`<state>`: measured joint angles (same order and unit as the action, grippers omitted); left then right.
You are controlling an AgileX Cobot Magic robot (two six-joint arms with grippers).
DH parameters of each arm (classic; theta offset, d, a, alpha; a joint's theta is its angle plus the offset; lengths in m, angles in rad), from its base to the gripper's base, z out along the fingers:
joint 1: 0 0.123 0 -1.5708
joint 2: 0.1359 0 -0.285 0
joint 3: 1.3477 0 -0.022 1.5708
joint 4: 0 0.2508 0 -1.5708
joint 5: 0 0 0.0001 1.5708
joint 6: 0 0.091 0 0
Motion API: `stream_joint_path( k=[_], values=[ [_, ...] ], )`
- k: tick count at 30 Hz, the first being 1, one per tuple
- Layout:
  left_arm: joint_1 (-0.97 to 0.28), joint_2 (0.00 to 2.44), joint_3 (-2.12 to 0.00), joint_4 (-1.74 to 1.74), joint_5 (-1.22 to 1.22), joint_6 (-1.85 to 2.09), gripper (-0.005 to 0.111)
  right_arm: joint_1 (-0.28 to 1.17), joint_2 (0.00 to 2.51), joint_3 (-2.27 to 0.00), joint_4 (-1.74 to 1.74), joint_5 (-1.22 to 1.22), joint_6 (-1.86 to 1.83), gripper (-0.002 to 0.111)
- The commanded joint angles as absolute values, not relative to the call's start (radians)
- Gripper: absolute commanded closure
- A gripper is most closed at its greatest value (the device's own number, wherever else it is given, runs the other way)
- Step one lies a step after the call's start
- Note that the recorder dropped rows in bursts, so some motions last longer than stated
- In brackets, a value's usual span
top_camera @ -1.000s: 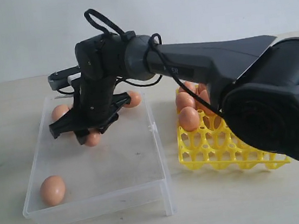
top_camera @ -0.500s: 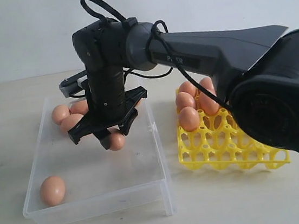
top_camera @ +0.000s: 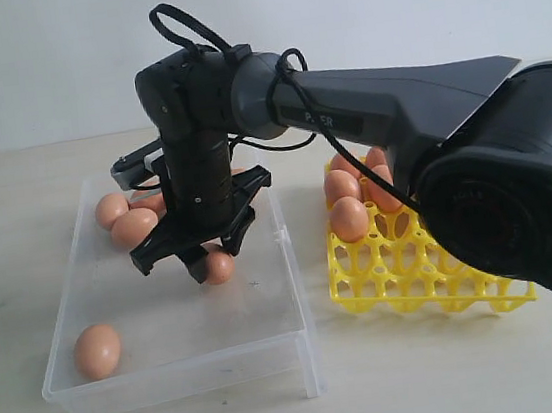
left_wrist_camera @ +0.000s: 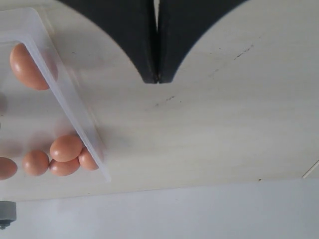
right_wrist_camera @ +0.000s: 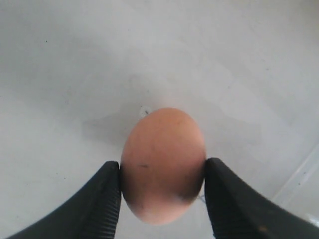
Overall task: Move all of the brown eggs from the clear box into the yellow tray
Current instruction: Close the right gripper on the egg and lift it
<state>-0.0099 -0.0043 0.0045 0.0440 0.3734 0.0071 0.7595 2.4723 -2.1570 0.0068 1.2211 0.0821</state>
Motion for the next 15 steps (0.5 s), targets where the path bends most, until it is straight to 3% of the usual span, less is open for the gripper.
stream_joint_path(
  k=[1,4,15],
  values=[
    [-0.007,0.0,0.0,0.047,0.369,0.008,0.107,0.757,2.491,-2.159,0.023,1.221,0.07,0.066],
    [-0.007,0.0,0.0,0.047,0.369,0.008,0.107,0.757,2.491,-2.159,0.023,1.217,0.07,0.061],
    [-0.007,0.0,0.0,0.047,0.369,0.008,0.107,0.757,2.515,-2.159,0.024,1.159,0.041,0.061]
  ],
)
